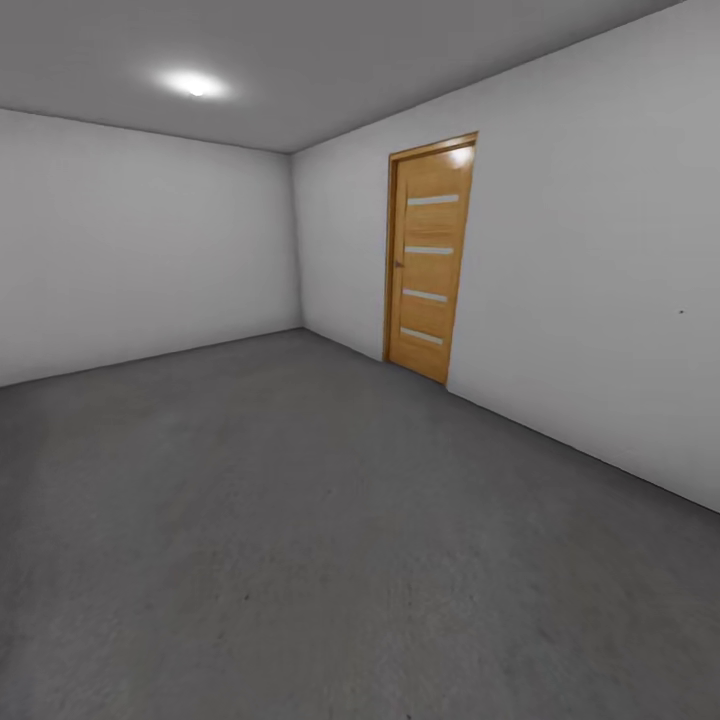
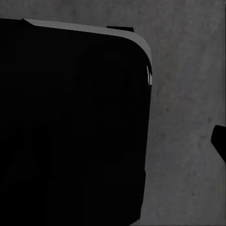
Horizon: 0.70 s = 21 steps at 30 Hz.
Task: Move the two storage containers from the living room to the garage. In the garage, place one container on the floor and stack the other container on top of it (either order is fine).
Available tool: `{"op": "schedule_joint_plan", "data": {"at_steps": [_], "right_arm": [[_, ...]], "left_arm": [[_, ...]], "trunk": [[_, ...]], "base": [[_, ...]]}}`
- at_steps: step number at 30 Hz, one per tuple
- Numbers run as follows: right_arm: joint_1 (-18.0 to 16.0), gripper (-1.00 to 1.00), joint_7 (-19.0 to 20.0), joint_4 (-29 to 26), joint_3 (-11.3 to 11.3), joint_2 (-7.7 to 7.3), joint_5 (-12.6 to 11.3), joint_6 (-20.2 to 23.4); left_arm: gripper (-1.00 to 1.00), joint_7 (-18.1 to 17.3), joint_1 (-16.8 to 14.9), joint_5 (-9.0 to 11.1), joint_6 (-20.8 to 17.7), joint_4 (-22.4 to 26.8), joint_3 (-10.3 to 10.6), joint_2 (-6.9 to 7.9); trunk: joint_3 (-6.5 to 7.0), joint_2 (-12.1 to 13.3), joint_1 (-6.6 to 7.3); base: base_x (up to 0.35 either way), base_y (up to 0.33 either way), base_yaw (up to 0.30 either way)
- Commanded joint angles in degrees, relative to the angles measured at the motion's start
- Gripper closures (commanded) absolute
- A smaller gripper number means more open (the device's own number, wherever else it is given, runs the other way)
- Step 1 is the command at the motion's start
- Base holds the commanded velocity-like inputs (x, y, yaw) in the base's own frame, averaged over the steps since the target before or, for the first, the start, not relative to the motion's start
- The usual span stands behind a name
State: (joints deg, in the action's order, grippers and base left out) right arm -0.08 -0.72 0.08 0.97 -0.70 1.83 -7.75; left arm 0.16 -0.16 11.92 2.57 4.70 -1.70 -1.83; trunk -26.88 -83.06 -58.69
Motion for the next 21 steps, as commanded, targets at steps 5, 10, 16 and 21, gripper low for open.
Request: {"op": "schedule_joint_plan", "data": {"at_steps": [5, 10, 16, 21], "right_arm": [[0.0, -1.0, -0.1, 0.0, 0.1, -0.01, 0.2, -0.2], [0.0, -1.0, -0.1, 0.0, 0.1, -0.01, 0.2, -0.2], [0.0, -1.0, -0.1, 0.0, 0.1, -0.01, 0.2, -0.2], [0.0, -1.0, -0.1, 0.0, 0.1, -0.01, 0.2, -0.2]], "left_arm": [[-1.0, 0.0, 0.0, 0.3, 0.2, 0.0, -0.1, -0.02], [-1.0, 0.0, 0.0, 0.2, 0.2, 0.0, -0.1, -0.02], [-1.0, 0.0, 0.0, 0.2, 0.2, 0.0, -0.1, -0.02], [-1.0, 0.0, 0.0, 0.2, 0.2, 0.0, -0.1, -0.02]], "trunk": [[-0.05, 0.0, -0.03], [-0.05, 0.0, -0.03], [-0.05, 0.0, -0.03], [-0.05, 0.0, -0.03]], "base": [[0.323, 0.0, 0.0], [0.323, 0.0, 0.0], [0.323, 0.0, 0.0], [0.323, 0.0, 0.0]]}}
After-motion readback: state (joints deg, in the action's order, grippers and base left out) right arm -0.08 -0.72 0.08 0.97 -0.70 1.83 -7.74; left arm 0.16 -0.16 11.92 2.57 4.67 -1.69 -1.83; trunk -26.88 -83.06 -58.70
